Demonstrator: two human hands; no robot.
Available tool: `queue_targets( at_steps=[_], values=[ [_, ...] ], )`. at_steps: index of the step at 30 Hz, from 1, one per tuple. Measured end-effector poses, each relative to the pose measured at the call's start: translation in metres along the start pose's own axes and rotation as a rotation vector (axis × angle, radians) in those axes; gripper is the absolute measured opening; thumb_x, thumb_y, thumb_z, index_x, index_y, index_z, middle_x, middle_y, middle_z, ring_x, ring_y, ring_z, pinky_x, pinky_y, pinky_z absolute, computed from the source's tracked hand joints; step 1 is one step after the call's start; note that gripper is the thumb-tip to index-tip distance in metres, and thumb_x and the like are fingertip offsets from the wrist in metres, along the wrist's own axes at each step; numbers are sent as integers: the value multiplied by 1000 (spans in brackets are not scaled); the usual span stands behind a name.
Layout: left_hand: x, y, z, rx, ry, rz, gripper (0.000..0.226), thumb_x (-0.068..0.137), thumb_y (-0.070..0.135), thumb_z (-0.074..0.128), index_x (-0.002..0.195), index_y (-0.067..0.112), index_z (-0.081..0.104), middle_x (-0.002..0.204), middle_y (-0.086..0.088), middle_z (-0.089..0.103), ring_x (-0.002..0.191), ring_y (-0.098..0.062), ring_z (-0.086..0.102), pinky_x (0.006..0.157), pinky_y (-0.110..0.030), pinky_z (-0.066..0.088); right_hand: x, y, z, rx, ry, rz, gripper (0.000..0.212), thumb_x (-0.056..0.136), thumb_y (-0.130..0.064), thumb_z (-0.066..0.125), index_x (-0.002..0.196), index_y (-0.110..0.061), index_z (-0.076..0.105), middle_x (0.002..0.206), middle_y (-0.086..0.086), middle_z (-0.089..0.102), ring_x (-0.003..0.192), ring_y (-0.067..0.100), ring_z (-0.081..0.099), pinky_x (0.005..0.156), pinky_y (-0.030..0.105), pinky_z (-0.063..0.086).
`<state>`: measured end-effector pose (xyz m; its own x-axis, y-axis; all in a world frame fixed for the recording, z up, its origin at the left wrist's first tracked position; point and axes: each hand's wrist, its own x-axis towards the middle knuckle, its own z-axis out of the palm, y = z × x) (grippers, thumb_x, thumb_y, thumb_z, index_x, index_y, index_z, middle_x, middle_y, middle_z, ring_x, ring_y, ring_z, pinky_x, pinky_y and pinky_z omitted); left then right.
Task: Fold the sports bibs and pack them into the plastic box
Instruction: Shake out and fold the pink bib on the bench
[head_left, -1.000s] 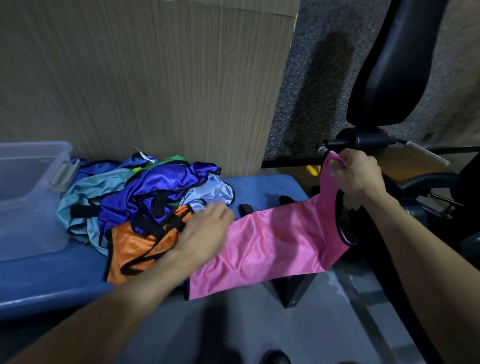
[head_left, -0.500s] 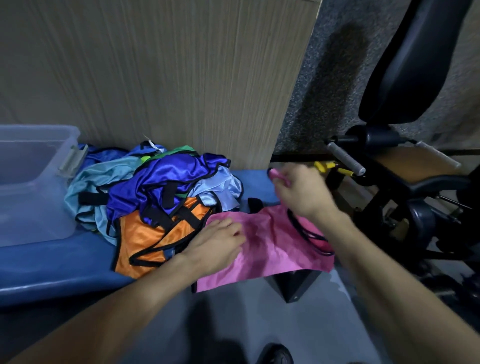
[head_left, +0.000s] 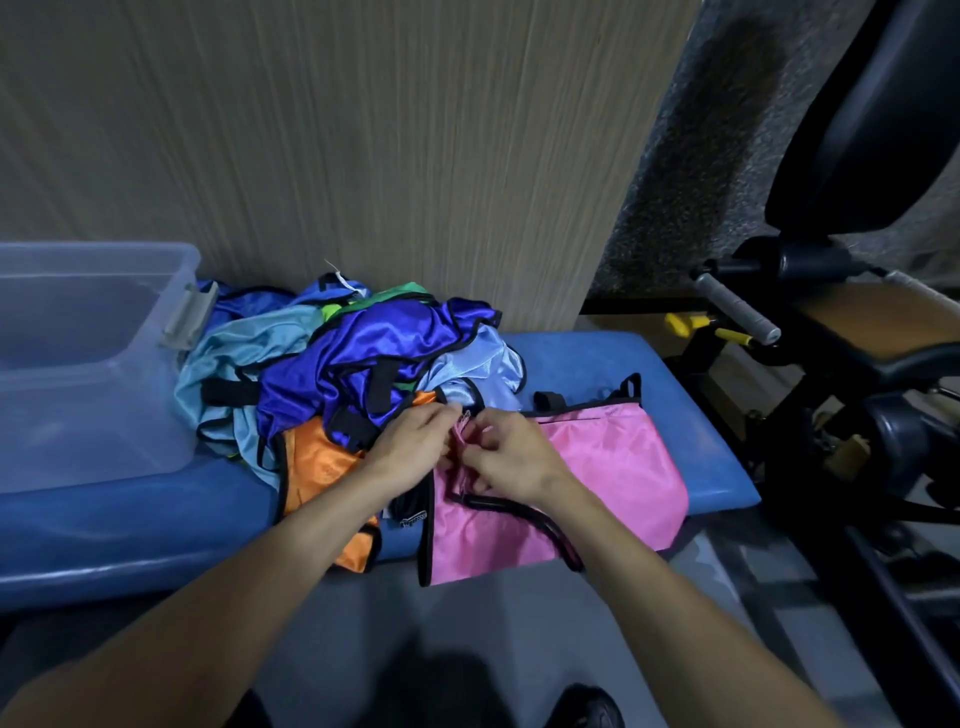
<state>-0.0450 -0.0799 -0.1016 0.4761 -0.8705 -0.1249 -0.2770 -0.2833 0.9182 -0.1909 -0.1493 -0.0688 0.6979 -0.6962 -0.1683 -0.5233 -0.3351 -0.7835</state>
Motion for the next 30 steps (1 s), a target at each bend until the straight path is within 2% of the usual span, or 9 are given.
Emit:
queue_targets(
  at_steps=[4, 6, 8, 10, 12, 15, 19, 24, 30],
  values=[
    [-2, 3, 9, 214, 24, 69, 28, 93, 47, 66, 115, 28, 67, 95, 10, 74, 92, -10, 69, 85, -33, 54, -10, 11, -17, 337, -191, 63, 39, 92, 12, 49, 114, -16, 64, 93, 12, 75, 77, 19, 72, 70, 28, 57],
    [-2, 3, 13, 305, 71, 104, 34, 92, 35, 70, 123, 24, 62, 91, 9, 71, 81, -8, 67, 74, -26, 51, -14, 21, -25, 395, -179, 43, 46, 90, 17, 47, 123, -10, 64, 106, 18, 75, 84, 23, 73, 73, 29, 59],
    [-4, 4, 15, 356, 100, 137, 34, 93, 24, 69, 127, 23, 61, 95, 7, 70, 73, -10, 65, 65, -19, 44, -17, 34, -33, 407, -66, 1, 37, 92, 17, 48, 117, -4, 66, 101, 17, 76, 77, 20, 73, 67, 26, 59],
    [-5, 4, 15, 339, 95, 172, 37, 94, 18, 66, 129, 29, 60, 104, 8, 71, 70, -14, 66, 61, -18, 46, -17, 51, -46, 218, 172, -92, 28, 93, 11, 53, 106, -7, 70, 90, 6, 77, 72, 10, 72, 67, 24, 57],
    [-4, 4, 13, 337, 92, 201, 37, 94, 16, 65, 126, 34, 60, 101, 14, 68, 73, -15, 67, 63, -22, 51, -17, 72, -63, -135, 402, -134, 24, 91, 0, 61, 102, -17, 72, 92, -5, 74, 82, 9, 69, 77, 27, 55],
    [-5, 2, 16, 348, 120, 250, 23, 96, 16, 63, 112, 33, 60, 72, 18, 60, 58, 1, 57, 55, -12, 39, -18, 102, -85, -461, 502, -48, 29, 89, -11, 64, 113, -26, 72, 112, -2, 65, 104, 25, 56, 92, 40, 46],
    [-6, 1, 19, 359, 150, 292, 8, 100, 24, 59, 95, 29, 55, 63, 11, 56, 54, -8, 51, 52, -16, 34, -22, 119, -94, -437, 517, -5, 26, 95, -24, 62, 119, -30, 70, 124, -4, 58, 116, 29, 47, 100, 47, 40],
    [-5, 3, 16, 335, 148, 200, 10, 102, 24, 51, 92, 21, 49, 60, 2, 48, 52, -13, 47, 55, -34, 37, -17, 121, -103, -412, 525, 67, 24, 99, -30, 56, 121, -31, 67, 127, -3, 56, 122, 31, 42, 103, 49, 36],
    [-3, 4, 15, 354, 191, 197, 10, 104, 20, 47, 98, 13, 45, 64, -2, 46, 53, -15, 44, 48, -26, 31, -8, 125, -99, -345, 544, 54, 27, 93, -28, 70, 119, -24, 63, 125, 4, 52, 113, 33, 52, 98, 42, 42]
  ],
)
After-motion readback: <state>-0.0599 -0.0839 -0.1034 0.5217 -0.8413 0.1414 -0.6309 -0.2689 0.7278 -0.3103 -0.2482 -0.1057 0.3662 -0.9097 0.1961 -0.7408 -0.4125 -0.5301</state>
